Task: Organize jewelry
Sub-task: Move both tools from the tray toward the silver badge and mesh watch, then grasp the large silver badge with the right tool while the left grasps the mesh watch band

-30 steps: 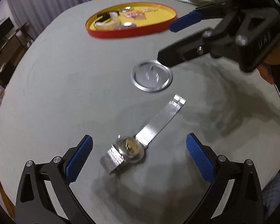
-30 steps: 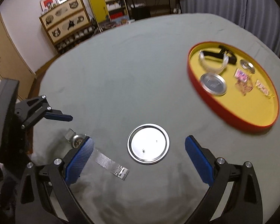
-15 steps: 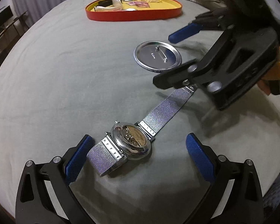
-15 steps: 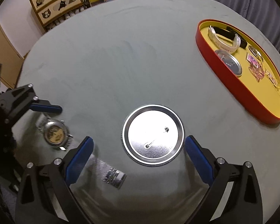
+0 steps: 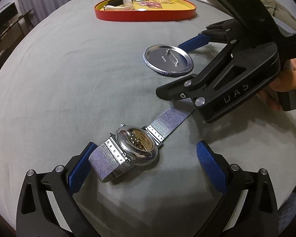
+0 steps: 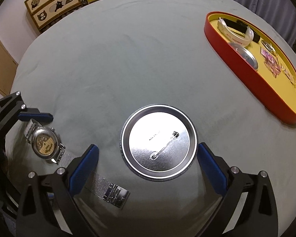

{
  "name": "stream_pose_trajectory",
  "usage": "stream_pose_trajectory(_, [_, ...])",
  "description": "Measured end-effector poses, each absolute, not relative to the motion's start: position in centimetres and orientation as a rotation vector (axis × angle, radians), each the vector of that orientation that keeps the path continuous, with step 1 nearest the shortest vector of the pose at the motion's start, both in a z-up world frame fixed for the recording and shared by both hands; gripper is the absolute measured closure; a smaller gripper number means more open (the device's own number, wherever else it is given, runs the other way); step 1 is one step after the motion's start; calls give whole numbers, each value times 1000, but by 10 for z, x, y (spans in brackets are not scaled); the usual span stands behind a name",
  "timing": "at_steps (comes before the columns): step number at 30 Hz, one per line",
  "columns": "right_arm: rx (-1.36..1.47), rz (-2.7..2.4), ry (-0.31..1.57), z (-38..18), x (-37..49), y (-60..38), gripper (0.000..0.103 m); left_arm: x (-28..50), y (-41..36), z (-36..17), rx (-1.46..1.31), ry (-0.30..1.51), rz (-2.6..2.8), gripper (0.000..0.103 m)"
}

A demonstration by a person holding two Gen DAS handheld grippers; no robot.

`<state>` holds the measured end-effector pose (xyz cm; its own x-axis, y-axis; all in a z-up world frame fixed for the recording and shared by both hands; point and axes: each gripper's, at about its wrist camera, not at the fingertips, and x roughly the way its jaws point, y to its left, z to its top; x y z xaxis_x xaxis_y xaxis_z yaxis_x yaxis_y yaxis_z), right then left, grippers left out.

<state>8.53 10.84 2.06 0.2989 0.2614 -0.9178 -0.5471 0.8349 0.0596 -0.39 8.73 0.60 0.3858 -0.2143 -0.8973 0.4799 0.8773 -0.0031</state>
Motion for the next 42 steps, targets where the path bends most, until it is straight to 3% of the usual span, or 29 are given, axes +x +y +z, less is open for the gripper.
stream_pose_trajectory(22, [-279, 571, 1086, 22, 83, 105, 8, 9, 82, 4, 244, 1141, -398, 6])
stream_pose_trajectory(25, [-279, 580, 1073, 22, 83, 105, 9, 3, 89, 6, 230, 1131, -402, 11])
stream_pose_trajectory(28, [-264, 591, 1056, 24, 80, 98, 16, 3, 96, 9, 213, 1120, -403, 25])
stream_pose_trajectory(31, [-246, 586, 1043, 27, 80, 89, 33, 4, 106, 16, 185, 1118, -392, 42])
stream_pose_trajectory(37, [-251, 596, 1030, 28, 77, 85, 33, 6, 105, 16, 198, 1110, -395, 48])
stream_pose_trajectory(42, [-227, 606, 1025, 30, 77, 87, 33, 1, 106, 20, 186, 1097, -407, 60])
